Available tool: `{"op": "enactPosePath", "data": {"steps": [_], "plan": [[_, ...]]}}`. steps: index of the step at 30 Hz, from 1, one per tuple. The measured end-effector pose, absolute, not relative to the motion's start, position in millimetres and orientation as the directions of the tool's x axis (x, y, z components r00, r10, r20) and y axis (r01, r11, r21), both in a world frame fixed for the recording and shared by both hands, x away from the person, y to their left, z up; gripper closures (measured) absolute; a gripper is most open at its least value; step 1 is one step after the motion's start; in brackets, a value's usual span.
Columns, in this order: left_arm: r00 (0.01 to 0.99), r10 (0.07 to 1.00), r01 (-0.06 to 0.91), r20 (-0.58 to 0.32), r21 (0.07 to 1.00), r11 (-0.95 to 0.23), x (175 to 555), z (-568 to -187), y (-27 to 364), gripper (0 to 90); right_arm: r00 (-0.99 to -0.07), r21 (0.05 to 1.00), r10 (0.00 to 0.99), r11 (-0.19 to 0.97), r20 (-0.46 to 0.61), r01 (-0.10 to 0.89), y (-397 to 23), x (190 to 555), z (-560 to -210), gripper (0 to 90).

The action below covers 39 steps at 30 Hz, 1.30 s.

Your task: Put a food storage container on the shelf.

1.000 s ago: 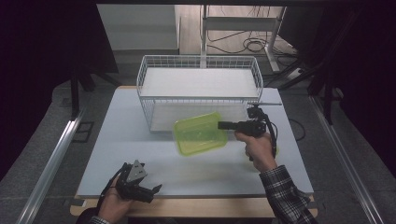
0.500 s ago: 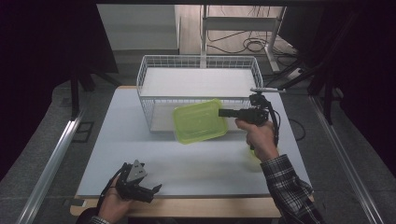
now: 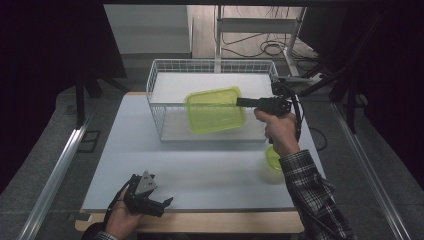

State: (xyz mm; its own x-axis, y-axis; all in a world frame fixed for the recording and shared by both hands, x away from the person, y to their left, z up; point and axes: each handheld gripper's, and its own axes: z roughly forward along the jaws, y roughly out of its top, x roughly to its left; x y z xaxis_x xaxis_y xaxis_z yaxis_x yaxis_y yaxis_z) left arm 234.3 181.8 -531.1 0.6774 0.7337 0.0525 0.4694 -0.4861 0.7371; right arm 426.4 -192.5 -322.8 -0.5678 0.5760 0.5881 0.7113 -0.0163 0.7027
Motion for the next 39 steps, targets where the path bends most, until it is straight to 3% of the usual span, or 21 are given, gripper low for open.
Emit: {"op": "enactPosePath", "data": {"steps": [19,39], "plan": [[0.68,0.732,0.471,0.05,0.735,-0.488,235,-531,183,2.1,-0.509,0.731,0.657,-0.095,0.556,0.676,-192,459,-296,80.1],[0.684,0.728,0.46,0.05,0.744,-0.484,234,-530,183,2.0,-0.453,0.727,0.712,-0.118,0.536,0.676,-169,489,-302,80.0]]}}
